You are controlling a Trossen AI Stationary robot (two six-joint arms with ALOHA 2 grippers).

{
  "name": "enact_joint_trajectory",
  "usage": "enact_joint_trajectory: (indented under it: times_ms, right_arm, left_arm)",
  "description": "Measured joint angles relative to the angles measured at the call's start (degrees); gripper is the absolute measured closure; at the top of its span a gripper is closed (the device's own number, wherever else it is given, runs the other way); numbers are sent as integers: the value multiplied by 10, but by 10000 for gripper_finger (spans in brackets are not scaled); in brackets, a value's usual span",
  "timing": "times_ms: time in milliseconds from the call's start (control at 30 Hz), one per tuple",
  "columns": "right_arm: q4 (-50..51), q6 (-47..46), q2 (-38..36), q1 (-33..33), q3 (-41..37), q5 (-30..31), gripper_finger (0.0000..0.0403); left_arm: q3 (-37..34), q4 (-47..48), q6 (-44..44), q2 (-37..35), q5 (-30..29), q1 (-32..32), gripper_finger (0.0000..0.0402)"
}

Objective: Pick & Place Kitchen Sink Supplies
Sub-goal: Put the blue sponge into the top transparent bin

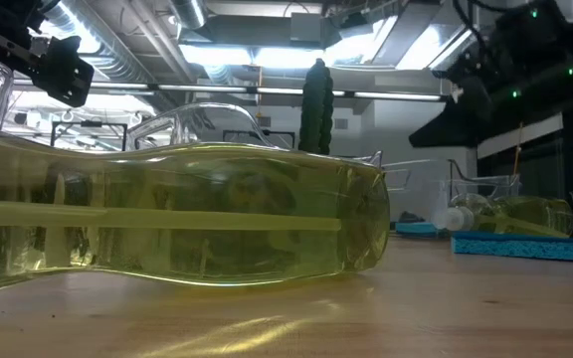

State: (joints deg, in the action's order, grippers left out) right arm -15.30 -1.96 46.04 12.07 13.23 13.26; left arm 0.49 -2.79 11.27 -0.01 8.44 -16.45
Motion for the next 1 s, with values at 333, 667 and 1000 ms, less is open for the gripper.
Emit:
enact_joint_trajectory:
  times_ms: [333, 667, 1000]
  right_arm:
    - [10, 56, 0, -87, 33, -91, 221]
    - [36, 70, 27, -185, 33, -93, 221]
    - [57, 54, 124, -249, 54, -4, 221]
  left_arm:
    - [0, 0, 0, 0, 0, 0, 121]
    - [0, 0, 0, 0, 0, 0, 121]
    - [0, 0, 0, 0, 0, 0, 121]
